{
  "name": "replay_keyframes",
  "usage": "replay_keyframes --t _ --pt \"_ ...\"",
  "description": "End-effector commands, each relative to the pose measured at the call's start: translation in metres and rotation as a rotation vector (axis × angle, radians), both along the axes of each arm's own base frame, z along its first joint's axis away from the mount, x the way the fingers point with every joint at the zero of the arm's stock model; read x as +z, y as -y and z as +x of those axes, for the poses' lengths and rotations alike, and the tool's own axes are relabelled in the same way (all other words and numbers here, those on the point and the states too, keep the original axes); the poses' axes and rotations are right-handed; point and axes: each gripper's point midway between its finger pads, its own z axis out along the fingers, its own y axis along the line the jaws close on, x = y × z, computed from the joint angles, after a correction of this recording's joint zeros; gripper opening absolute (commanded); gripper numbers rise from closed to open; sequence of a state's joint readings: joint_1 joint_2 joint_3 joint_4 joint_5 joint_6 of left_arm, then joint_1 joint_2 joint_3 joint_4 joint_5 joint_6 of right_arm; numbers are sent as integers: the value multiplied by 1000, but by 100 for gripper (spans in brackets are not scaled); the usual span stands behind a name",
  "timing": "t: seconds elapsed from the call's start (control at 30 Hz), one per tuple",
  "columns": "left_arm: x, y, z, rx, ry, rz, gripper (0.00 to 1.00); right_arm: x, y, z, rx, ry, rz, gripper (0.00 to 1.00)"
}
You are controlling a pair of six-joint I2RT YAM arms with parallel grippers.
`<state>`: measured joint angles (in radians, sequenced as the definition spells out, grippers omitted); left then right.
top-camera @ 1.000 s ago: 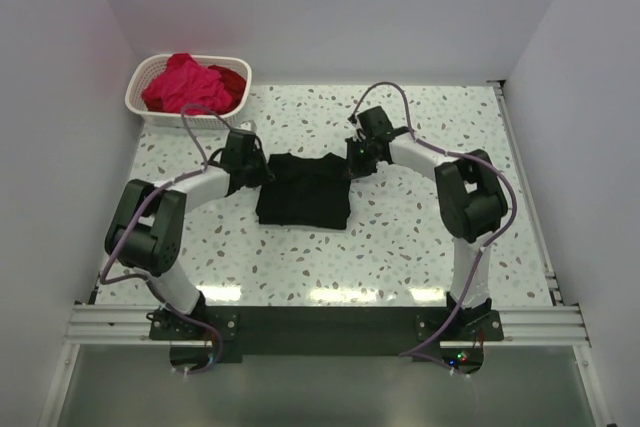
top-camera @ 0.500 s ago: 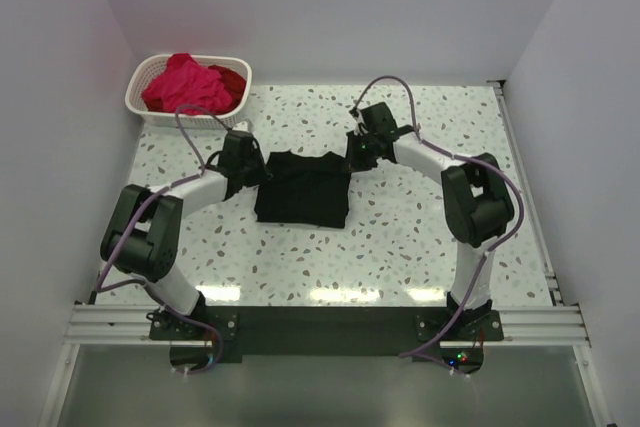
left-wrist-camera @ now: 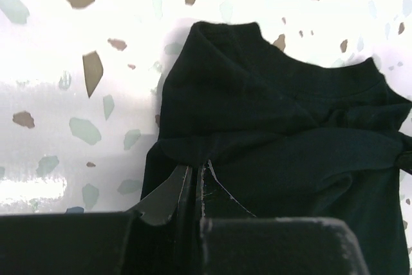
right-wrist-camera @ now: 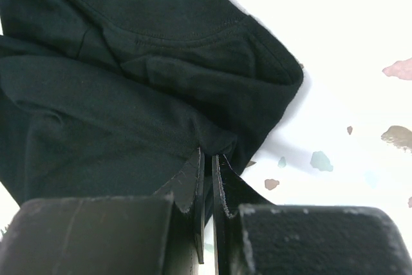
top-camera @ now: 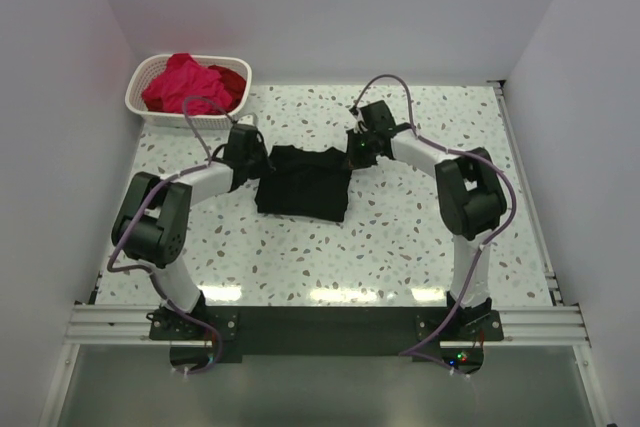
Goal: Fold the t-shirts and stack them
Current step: Fold the tshirt
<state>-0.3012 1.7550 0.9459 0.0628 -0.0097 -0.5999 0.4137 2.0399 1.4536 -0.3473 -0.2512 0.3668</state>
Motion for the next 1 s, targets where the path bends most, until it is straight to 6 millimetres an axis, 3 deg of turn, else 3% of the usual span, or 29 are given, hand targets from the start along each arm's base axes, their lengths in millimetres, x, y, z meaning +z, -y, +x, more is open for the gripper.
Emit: replay_keyframes --t 0.0,0.07,0.1,0.2,0.23,0.33,0.43,0.53,0.57,0.63,0.67,0.7,0.73,0.77,0.8,0.83,0.87,0.9,0.93,0.97 --pt "54 -8 37 9 160 51 0 28 9 27 -26 102 -21 0" --pt "73 -5 47 -18 243 59 0 35 10 31 -29 134 -19 0" --pt "72 -7 48 -19 264 69 0 34 12 35 -44 147 -26 0" --pt "56 -8 60 -32 239 83 0 18 15 40 -67 112 -29 0" --pt "33 -4 60 -56 182 79 0 15 16 44 -74 108 -26 0" --pt "14 -1 65 -65 129 74 0 1 18 47 -77 85 -48 0" --pt "3 6 60 -79 65 38 0 -12 17 43 -59 42 -56 0" --pt "-9 7 41 -60 -14 -1 0 -27 15 25 -18 -33 -46 0" --pt "-22 6 23 -56 -67 -9 0 -29 14 19 -5 -49 -41 0" --pt "-19 10 5 -48 -97 -60 0 -34 16 -2 5 -105 -30 0" --pt "-36 5 -22 -43 -174 -49 0 -34 13 -14 15 -136 -3 0" --pt "-27 6 -33 -44 -174 -61 0 -41 15 -35 27 -182 0 0" --pt "-30 8 -48 -59 -198 -53 0 -30 14 -46 38 -187 9 0" --pt "-45 3 -81 -67 -282 -28 0 -29 16 -59 50 -202 1 0" --pt "-34 3 -95 -86 -269 -22 0 -40 20 -94 76 -277 -35 0" --pt "-34 9 -116 -117 -287 -4 0 -26 20 -108 103 -262 -38 0" --pt "-51 1 -159 -133 -375 23 0 -26 20 -127 128 -280 -51 0" --pt "-33 9 -173 -153 -338 -22 0 -37 23 -171 180 -353 -112 0" --pt "-30 22 -199 -210 -342 -25 0 -34 23 -191 211 -362 -136 0" --pt "-41 14 -234 -213 -407 -6 0 -22 21 -207 241 -339 -139 0"
